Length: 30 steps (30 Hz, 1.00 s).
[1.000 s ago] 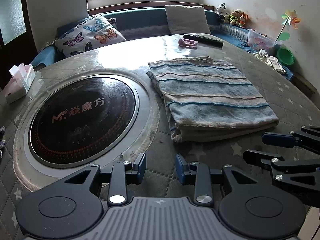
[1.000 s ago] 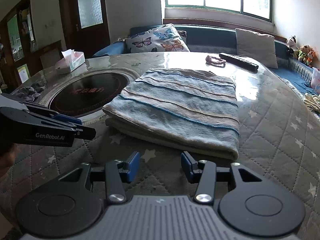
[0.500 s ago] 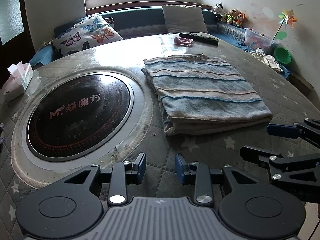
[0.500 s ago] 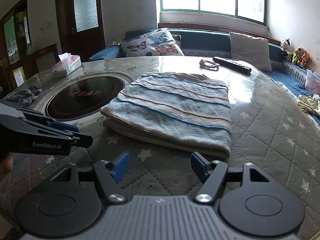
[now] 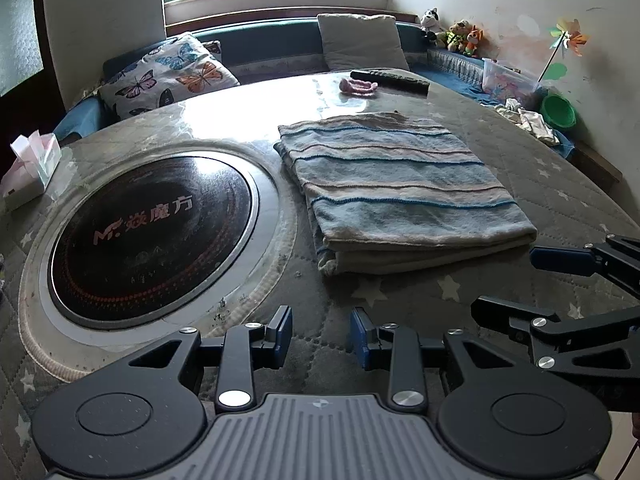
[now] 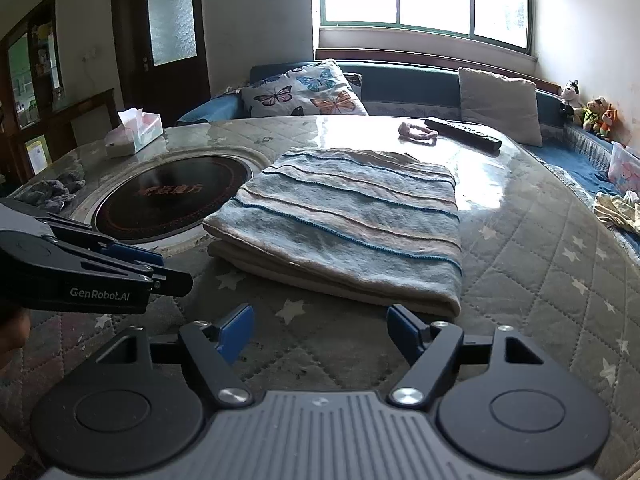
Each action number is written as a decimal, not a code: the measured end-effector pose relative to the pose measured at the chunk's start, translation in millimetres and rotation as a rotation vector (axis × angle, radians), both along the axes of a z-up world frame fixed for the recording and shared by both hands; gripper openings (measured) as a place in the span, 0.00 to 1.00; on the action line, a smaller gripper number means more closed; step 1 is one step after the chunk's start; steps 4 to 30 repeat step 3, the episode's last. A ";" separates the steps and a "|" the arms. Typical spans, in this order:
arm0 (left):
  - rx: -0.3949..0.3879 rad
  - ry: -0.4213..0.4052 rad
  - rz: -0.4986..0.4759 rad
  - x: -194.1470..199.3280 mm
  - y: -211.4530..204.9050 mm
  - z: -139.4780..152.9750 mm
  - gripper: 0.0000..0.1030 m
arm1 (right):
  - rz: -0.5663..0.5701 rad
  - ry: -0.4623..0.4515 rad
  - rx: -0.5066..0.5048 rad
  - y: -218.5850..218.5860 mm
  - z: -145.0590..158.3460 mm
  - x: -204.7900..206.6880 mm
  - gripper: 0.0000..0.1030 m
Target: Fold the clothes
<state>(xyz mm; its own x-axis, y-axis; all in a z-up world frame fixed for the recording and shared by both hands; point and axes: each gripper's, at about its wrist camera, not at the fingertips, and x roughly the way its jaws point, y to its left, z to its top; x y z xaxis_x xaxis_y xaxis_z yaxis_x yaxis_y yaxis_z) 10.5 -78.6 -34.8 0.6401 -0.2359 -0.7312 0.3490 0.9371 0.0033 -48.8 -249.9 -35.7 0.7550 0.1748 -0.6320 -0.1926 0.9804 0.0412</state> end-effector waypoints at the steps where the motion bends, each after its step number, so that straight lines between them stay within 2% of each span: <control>1: 0.003 -0.003 -0.002 -0.2 -0.5 0.4 0.34 | 0.000 0.000 0.000 0.1 0.0 -0.3 0.74; 30: 0.008 -0.006 -0.003 0.0 -1.2 0.9 0.34 | -0.001 -0.001 -0.001 0.1 0.1 -0.5 0.74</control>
